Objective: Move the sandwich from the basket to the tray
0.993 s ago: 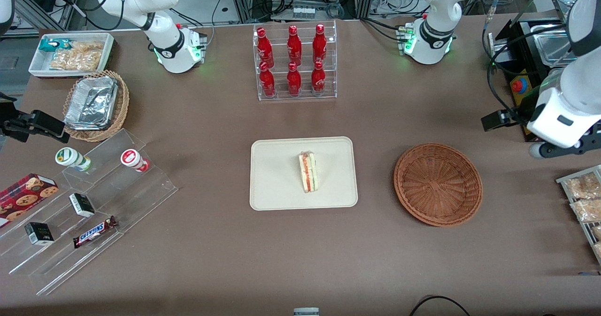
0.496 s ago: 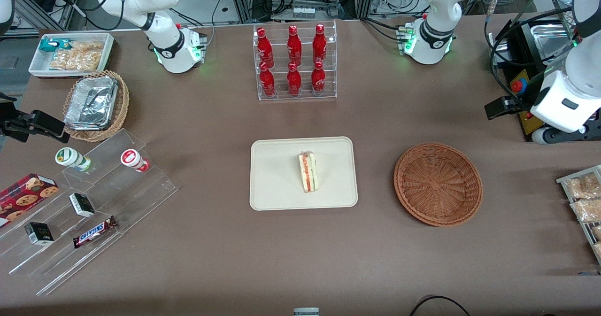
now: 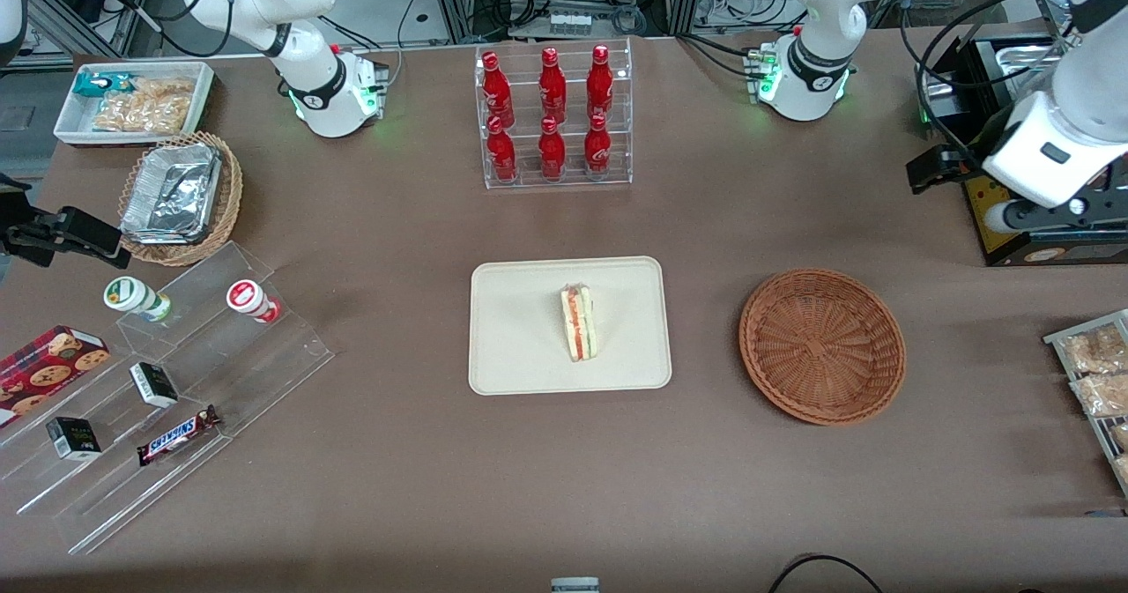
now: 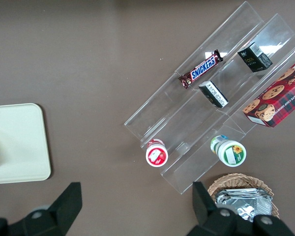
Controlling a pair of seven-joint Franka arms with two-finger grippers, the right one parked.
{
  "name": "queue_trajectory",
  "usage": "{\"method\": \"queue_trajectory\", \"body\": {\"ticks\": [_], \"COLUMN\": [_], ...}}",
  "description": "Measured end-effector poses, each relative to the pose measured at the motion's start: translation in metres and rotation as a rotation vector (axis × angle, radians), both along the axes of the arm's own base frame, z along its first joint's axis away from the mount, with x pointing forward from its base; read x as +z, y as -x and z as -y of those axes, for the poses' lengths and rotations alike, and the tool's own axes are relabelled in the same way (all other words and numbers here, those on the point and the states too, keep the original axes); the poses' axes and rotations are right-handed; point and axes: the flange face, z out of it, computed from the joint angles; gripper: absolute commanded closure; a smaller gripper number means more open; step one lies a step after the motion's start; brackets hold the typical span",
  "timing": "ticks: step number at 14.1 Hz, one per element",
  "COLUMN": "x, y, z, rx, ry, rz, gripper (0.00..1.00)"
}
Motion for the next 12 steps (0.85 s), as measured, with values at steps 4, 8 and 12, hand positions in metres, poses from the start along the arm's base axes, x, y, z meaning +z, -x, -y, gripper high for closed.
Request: {"method": "queue_trajectory", "body": {"ticks": [4,8,12], "x": [0.0005,0.0055,0.003], "y": [-0.0021,-0.0034,-0.005], "z": [0.0007,-0.0034,-0.0038], "rx": [0.004,0.015,0.013], "ry": [0.026,0.044,0.045], "rz": [0.012,0.024,0.02], "gripper": [0.0,0.0,0.0]}}
